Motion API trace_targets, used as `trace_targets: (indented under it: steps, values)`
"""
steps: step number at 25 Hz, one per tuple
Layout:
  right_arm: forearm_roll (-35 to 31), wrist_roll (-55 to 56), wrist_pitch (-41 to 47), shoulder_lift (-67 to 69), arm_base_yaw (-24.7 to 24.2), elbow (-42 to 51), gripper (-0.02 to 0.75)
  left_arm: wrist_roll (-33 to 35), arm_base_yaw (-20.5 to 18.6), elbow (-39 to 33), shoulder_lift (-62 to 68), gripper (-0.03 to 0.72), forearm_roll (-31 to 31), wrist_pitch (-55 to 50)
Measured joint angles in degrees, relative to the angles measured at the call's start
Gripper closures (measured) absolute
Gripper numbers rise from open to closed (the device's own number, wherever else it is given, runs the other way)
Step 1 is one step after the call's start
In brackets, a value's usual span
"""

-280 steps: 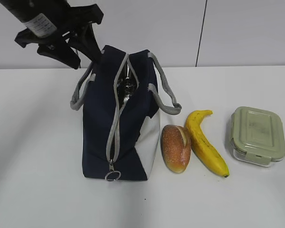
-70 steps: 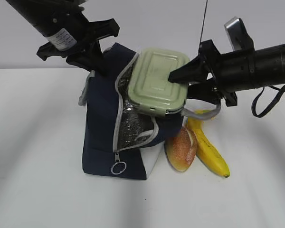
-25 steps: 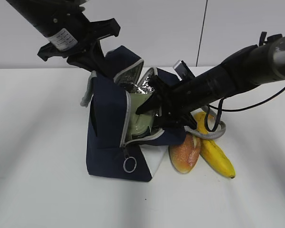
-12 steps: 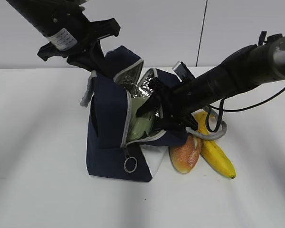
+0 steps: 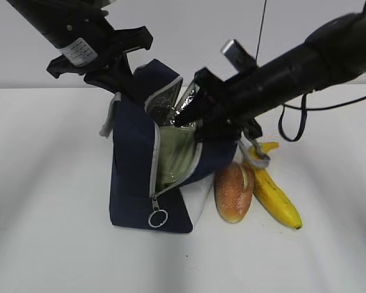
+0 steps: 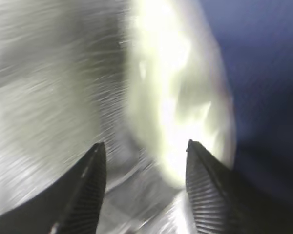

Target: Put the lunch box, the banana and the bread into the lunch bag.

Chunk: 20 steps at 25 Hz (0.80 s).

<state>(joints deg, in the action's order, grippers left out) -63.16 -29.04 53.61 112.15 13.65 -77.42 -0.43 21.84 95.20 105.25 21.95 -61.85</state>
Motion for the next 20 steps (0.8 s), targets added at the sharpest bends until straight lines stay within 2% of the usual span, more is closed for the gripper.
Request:
trace_targets:
  steps: [4, 7, 12, 20]
  values:
    - [6.75, 0.92, -1.24, -10.59, 0.00, 3.22, 0.356, 0.43, 0.00, 0.00, 0.00, 0.691, -0.06, -0.27]
    - [12.62, 2.05, -4.58, -18.53, 0.00, 9.52, 0.358, 0.43, 0.00, 0.00, 0.00, 0.691, -0.37, -0.65]
    - [17.30, 2.43, -9.70, -30.46, 0.00, 21.30, 0.358, 0.78, 0.00, 0.00, 0.00, 0.691, -0.42, -1.19]
    - [33.05, 4.95, -7.86, -33.27, 0.00, 25.14, 0.360, 0.85, 0.00, 0.00, 0.00, 0.691, -0.42, -1.56]
